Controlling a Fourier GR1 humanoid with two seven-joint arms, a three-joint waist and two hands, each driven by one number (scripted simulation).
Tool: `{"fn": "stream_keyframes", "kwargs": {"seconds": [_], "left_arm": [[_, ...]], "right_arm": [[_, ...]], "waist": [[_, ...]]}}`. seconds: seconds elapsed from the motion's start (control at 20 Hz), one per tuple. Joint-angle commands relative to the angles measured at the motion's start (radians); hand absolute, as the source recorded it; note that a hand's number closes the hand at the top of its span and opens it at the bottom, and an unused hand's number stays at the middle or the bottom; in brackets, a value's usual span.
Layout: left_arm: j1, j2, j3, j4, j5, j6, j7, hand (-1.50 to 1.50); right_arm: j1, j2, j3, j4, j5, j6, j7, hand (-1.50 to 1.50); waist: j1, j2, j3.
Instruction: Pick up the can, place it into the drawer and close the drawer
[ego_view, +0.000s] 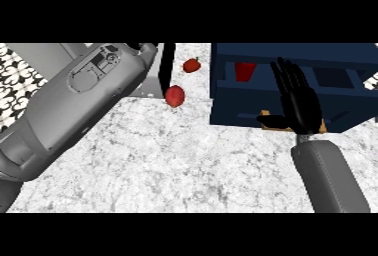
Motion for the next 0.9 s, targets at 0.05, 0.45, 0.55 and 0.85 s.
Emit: {"fn": "stream_keyframes", "kwargs": {"seconds": [0.05,0.45,0.55,0.85], "left_arm": [[0.07,0.053,-0.012,-0.117,-0.009,-0.005,0.045,-1.5],[0.196,0.138,-0.004,-0.241,-0.053,0.02,0.067,-1.5],[0.209,0.15,0.011,-0.261,-0.031,-0.034,0.071,-1.5],[0.29,0.177,0.011,-0.367,-0.062,-0.011,0.073,-1.5]], "right_arm": [[-0.096,0.002,-0.069,0.24,0.003,-0.106,-0.012,-1.5],[-0.342,0.022,-0.111,0.475,0.05,-0.179,0.035,-1.5],[-0.374,0.015,-0.136,0.563,0.053,-0.243,0.025,-1.5],[-0.511,-0.019,-0.175,0.717,0.056,-0.289,0.014,-1.5]], "waist": [[0.022,0.026,0.024],[0.007,0.025,0.023],[0.015,0.035,0.024],[0.022,0.038,0.024]]}}
